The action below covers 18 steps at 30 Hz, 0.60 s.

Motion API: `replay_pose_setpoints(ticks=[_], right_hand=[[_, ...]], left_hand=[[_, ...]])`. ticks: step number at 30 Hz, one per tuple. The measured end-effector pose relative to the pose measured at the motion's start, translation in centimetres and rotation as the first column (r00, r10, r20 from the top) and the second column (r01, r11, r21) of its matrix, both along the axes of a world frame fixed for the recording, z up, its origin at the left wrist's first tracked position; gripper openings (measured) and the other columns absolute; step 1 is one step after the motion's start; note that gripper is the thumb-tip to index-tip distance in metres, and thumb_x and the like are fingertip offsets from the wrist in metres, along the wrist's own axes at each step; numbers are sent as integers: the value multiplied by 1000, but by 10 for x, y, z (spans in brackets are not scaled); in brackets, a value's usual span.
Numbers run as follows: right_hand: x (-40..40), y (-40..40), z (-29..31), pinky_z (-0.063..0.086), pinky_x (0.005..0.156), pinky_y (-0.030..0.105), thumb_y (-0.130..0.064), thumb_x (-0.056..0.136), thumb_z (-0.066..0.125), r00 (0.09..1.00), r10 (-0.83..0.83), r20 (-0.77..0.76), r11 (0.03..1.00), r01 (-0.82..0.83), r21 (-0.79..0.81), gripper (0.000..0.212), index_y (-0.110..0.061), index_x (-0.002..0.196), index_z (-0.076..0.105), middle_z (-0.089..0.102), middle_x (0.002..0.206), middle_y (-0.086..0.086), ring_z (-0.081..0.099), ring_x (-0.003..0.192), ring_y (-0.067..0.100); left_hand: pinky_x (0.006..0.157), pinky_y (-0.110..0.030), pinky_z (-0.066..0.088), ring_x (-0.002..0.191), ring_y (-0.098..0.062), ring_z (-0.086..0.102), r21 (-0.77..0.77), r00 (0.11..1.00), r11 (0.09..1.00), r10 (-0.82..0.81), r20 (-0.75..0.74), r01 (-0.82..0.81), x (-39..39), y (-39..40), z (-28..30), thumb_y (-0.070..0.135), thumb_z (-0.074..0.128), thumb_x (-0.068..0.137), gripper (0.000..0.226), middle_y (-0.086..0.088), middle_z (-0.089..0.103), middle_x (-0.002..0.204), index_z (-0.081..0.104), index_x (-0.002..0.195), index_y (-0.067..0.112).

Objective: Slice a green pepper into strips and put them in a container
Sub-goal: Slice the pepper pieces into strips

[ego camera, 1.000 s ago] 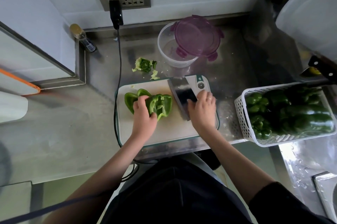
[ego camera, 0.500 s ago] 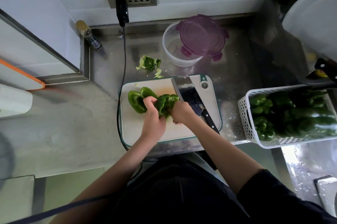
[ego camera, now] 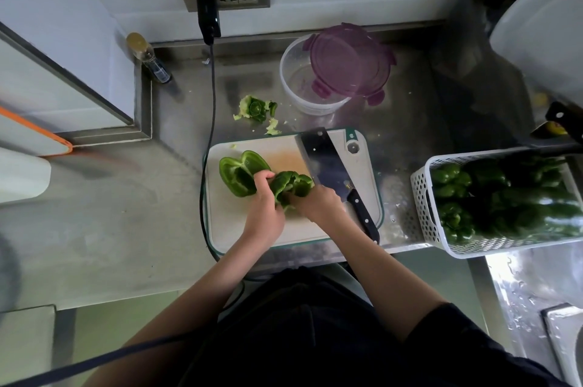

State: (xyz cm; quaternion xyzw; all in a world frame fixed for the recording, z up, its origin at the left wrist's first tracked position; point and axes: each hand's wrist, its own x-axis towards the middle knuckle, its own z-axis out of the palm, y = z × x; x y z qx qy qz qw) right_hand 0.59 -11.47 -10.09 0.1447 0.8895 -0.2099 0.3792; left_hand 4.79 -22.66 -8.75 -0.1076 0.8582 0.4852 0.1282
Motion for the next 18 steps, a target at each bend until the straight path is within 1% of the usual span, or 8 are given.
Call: replay_pose_setpoints(ticks=[2, 5, 7, 9, 11, 14, 16, 18], right_hand=[[0, -1, -1, 42, 67, 29, -55, 85, 51, 999, 41, -3, 999, -41, -22, 48, -16, 110, 62, 66, 103, 6, 61, 91, 25], [2, 1, 2, 46, 81, 36, -35, 94, 49, 1000, 9, -10, 996, -10, -85, 39, -2, 112, 60, 63, 108, 15, 60, 103, 32], [3, 2, 2, 49, 83, 39, -32, 96, 46, 1000, -6, -8, 994, 5, -109, 39, 1, 112, 58, 64, 110, 18, 61, 101, 35], [2, 2, 0, 51, 81, 40, -31, 98, 42, 1000, -5, 11, 992, 7, -126, 38, 1, 113, 56, 64, 111, 20, 63, 98, 36], [2, 3, 0, 51, 82, 40, -29, 98, 43, 1000, 5, 6, 989, -4, -145, 29, -4, 106, 54, 63, 110, 19, 62, 92, 31], [5, 5, -3, 49, 60, 32, -31, 96, 48, 998, -60, -6, 978, 58, -200, 20, -11, 94, 44, 58, 93, 17, 53, 69, 23], [5, 3, -10, 46, 50, 30, -24, 95, 50, 996, -87, 35, 975, 92, -205, 21, -5, 102, 45, 59, 94, 18, 52, 61, 23], [3, 2, -18, 49, 52, 33, -14, 93, 54, 993, -73, 92, 979, 89, -183, 32, 2, 118, 42, 59, 99, 21, 52, 67, 25]], left_hand=[[76, -26, 40, 95, -24, 50, 46, 998, 998, -36, 46, 34, -3, 0, -2, -16, 37, 85, 55, -8, 44, 110, 23, 132, 8], [93, -34, 44, 107, -26, 47, 59, 993, 994, -92, 78, 87, -10, 3, -7, -17, 35, 83, 57, -9, 40, 117, 23, 132, 8], [96, -38, 44, 109, -27, 47, 54, 988, 992, -115, 102, 110, -13, 2, -9, -17, 35, 83, 57, -11, 39, 118, 21, 133, 8], [96, -36, 44, 109, -26, 46, 69, 982, 990, -134, 130, 126, -14, 0, -8, -17, 35, 84, 57, -11, 38, 119, 20, 133, 9], [92, -34, 43, 108, -26, 47, 67, 977, 988, -150, 151, 141, -16, -1, -8, -16, 35, 84, 57, -12, 38, 119, 19, 133, 9], [90, -33, 43, 107, -26, 47, 62, 971, 986, -163, 173, 154, -16, -1, -7, -15, 35, 85, 58, -13, 38, 119, 18, 133, 10], [93, -34, 44, 108, -25, 46, 56, 970, 985, -168, 176, 161, -16, -2, -7, -16, 36, 85, 58, -13, 37, 121, 17, 134, 9], [97, -36, 44, 110, -25, 45, 50, 968, 985, -169, 185, 162, -17, -2, -6, -16, 36, 85, 59, -13, 37, 123, 17, 135, 8]])
